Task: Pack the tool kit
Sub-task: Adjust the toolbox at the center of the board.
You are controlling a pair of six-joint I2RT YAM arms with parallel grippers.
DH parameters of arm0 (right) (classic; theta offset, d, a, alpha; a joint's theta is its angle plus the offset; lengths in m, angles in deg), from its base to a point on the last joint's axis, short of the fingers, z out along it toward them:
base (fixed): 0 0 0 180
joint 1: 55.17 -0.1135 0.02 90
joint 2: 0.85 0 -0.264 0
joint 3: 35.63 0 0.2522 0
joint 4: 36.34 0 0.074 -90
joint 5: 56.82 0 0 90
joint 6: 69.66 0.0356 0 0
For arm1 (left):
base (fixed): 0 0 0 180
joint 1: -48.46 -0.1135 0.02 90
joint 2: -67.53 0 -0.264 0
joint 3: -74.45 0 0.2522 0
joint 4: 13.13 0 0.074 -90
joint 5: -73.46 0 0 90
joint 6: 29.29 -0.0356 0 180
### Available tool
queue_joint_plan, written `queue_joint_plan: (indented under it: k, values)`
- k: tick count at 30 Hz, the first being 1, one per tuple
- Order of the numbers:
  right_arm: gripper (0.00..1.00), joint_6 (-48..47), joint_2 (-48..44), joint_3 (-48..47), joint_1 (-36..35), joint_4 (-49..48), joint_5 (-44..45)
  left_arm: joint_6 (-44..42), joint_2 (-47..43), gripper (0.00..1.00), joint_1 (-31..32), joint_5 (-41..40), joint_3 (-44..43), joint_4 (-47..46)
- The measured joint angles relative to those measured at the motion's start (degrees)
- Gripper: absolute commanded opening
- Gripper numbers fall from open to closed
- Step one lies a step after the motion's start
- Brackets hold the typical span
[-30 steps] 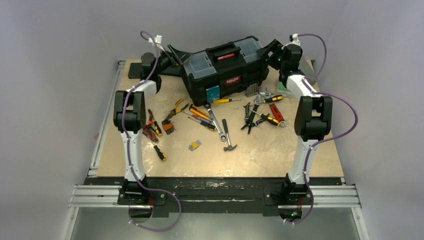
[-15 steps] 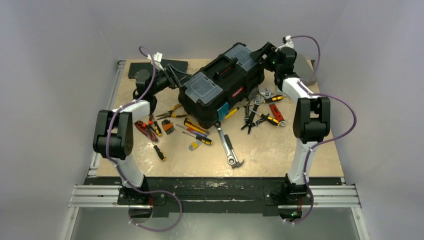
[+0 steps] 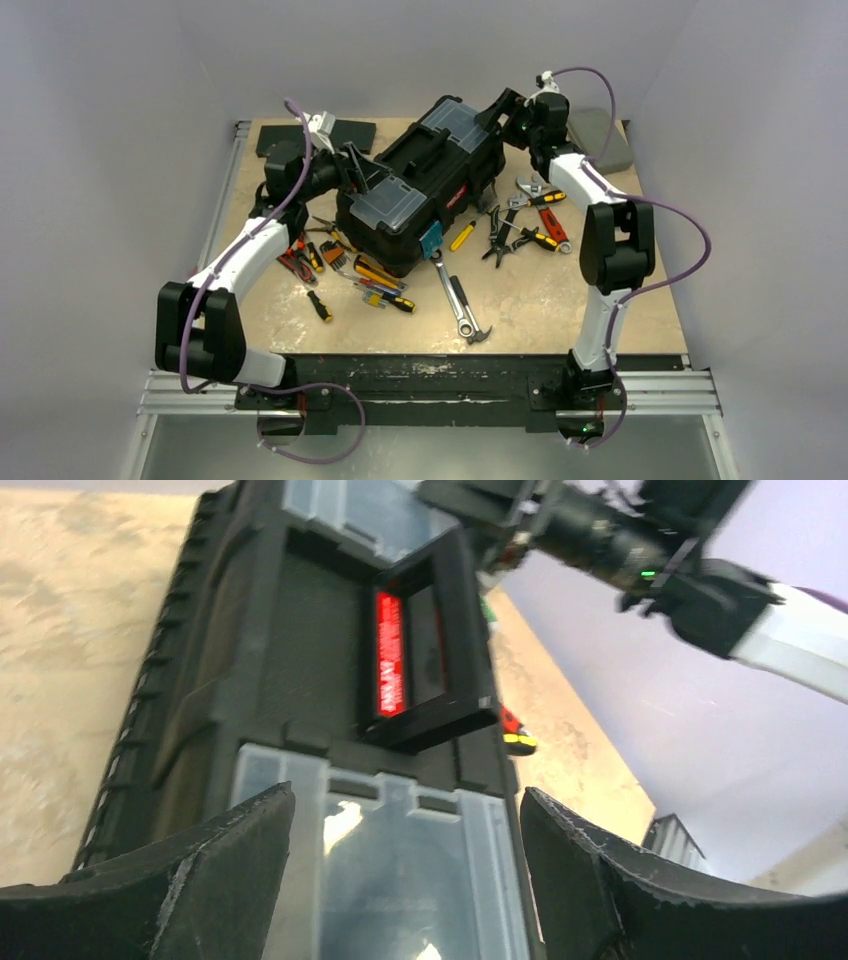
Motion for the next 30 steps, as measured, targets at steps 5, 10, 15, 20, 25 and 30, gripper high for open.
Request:
queue_joint_plan:
  k: [5, 10, 15, 20, 25, 30]
  values:
    - [0.86, -1.1, -5.7, 0.2, 0.3, 6.8, 3.1, -5.4, -1.2, 0.82, 0.3, -7.0, -1.9, 11.3]
    - [0.85, -1.6, -15.9, 4.2, 0.9, 7.8, 4.5, -10.5, -1.4, 0.84, 2.8, -11.8, -10.9, 20.2]
    - [0.83, -0.5, -28.0, 18.7, 1.4, 3.6, 2.5, -13.9, -2.4, 0.87, 5.4, -15.9, -17.0, 25.9]
    - [0.85, 1.6, -37.3, 38.4, -0.3, -3.0, -1.1, -14.0, -8.3, 0.88, 5.5, -22.5, -10.4, 28.2]
    - [0.86, 3.3, -47.4, 54.8, -3.7, -9.5, -3.2, -12.7, -19.8, 0.94, 5.5, -28.7, 3.5, 28.2]
    - [0.86, 7.8, -53.0, 67.5, -5.0, -22.6, -4.8, -12.5, -26.3, 1.00, 5.5, -34.4, 11.9, 25.2]
